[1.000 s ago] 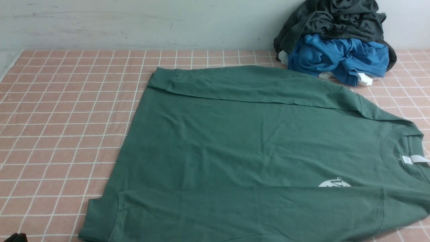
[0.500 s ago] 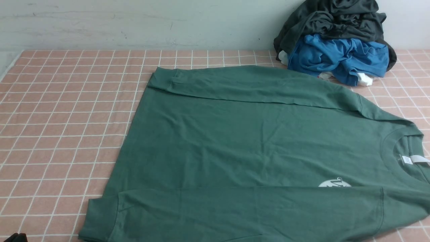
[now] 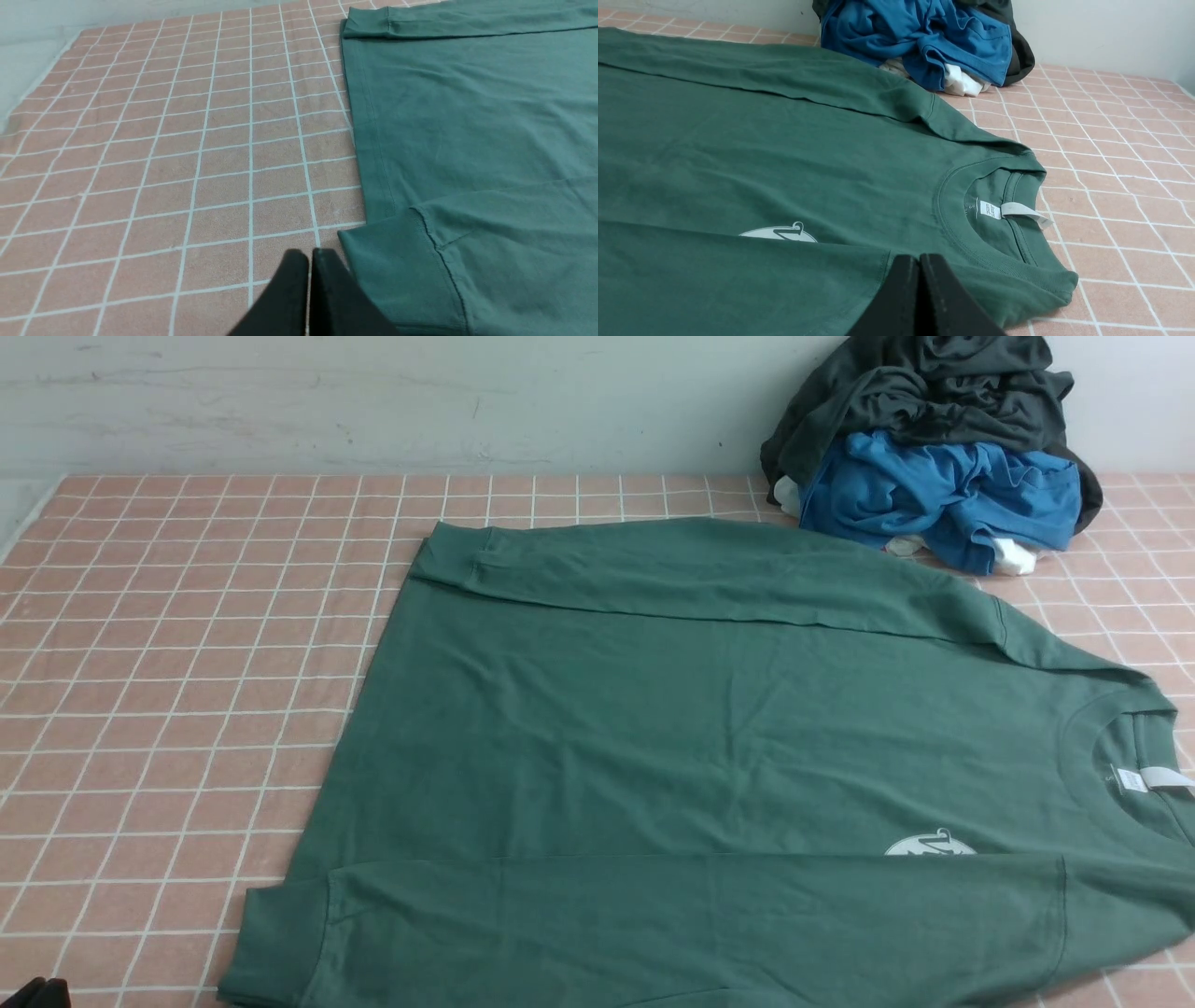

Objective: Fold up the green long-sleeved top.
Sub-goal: Use the left arm to clamp the cuff closest to it

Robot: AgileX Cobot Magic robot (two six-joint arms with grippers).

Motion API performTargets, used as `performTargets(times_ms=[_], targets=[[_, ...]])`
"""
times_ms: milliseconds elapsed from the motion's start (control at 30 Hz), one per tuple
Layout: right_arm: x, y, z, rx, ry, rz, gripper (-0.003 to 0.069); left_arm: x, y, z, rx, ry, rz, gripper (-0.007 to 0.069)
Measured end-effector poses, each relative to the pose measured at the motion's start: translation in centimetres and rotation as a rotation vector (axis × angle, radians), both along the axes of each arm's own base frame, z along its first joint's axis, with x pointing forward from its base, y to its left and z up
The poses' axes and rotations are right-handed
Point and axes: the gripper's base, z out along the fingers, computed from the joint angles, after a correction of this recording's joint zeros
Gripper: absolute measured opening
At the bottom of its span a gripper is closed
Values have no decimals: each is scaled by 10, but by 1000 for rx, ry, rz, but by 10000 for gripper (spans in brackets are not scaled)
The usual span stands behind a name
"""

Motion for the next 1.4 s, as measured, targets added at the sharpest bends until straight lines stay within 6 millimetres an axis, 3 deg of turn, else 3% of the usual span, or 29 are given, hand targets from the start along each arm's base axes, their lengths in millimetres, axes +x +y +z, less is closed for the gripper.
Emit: performTargets(times_ms=[133,333,367,533,567,633,767,800,867,900,967,1067,1100,1167,1267,1400], targets=[[1,2,8,-4,-99,25,-14,2,2,13,-1,-152,21,-3],[-3,11,41,7,-470,118,-14,-1,6,46,-22,-513,70,-3],[-7,14,53,24,-609,155,-14,-5,8,55,-65,-628,81,-3],[-18,18,70,64,-828,223,-14,-20,10,83,-243,-928,63,-3],[-19,18,71,67,-833,225,-14,-21,10,87,-251,-938,55,-3],[-21,17,88,79,-828,214,-14,-28,6,122,-245,-958,2,-3],[-23,12,145,63,-751,153,-14,-26,1,186,-100,-844,-7,-3],[-18,10,163,59,-681,123,-14,-14,1,200,-61,-754,7,-3],[-10,7,177,55,-592,91,-14,-4,2,211,-35,-690,18,-3],[1,6,191,55,-512,65,-14,18,3,212,-20,-558,36,-3],[29,2,190,59,-289,14,-14,46,5,205,-8,-361,60,-3],[72,1,161,113,143,-54,-14,91,8,165,-43,65,109,-3],[75,1,159,117,169,-55,-14,93,8,162,-48,91,111,-3],[97,11,125,133,485,-27,-14,113,7,128,-116,389,136,-3],[116,29,94,90,730,94,-14,132,2,96,-180,625,133,12],[131,51,73,40,842,240,-14,153,-5,65,-209,799,81,88]])
